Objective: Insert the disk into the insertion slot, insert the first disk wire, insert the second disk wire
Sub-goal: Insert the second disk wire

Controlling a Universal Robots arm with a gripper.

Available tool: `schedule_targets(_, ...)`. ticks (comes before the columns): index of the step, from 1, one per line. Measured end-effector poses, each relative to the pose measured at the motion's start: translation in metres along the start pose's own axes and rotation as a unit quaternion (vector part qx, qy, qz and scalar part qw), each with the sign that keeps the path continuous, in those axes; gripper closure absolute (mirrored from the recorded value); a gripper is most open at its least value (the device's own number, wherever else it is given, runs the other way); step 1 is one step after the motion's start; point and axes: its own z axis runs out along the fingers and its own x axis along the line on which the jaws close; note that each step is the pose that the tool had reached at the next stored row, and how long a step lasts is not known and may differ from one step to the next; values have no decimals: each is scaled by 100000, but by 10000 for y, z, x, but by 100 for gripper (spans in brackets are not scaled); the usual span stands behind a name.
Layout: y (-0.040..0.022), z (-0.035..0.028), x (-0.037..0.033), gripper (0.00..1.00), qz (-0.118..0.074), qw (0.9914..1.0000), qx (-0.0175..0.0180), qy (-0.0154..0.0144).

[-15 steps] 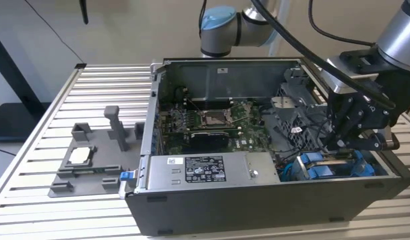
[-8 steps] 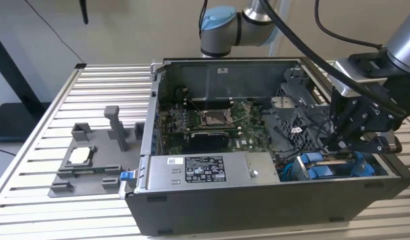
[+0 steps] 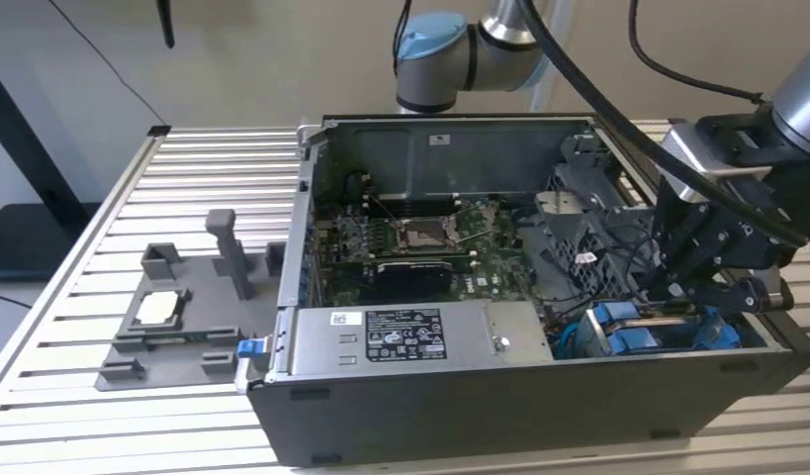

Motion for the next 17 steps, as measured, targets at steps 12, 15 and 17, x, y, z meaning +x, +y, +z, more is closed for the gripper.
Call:
schedule_targets(12,-73,57,29,84,620,99991,-1220,-85)
schedule_targets(15,-104,61,31,84,666,99989,-1327,-186)
schedule_targets(17,-112,65,32,84,809,99987,-1384,-202)
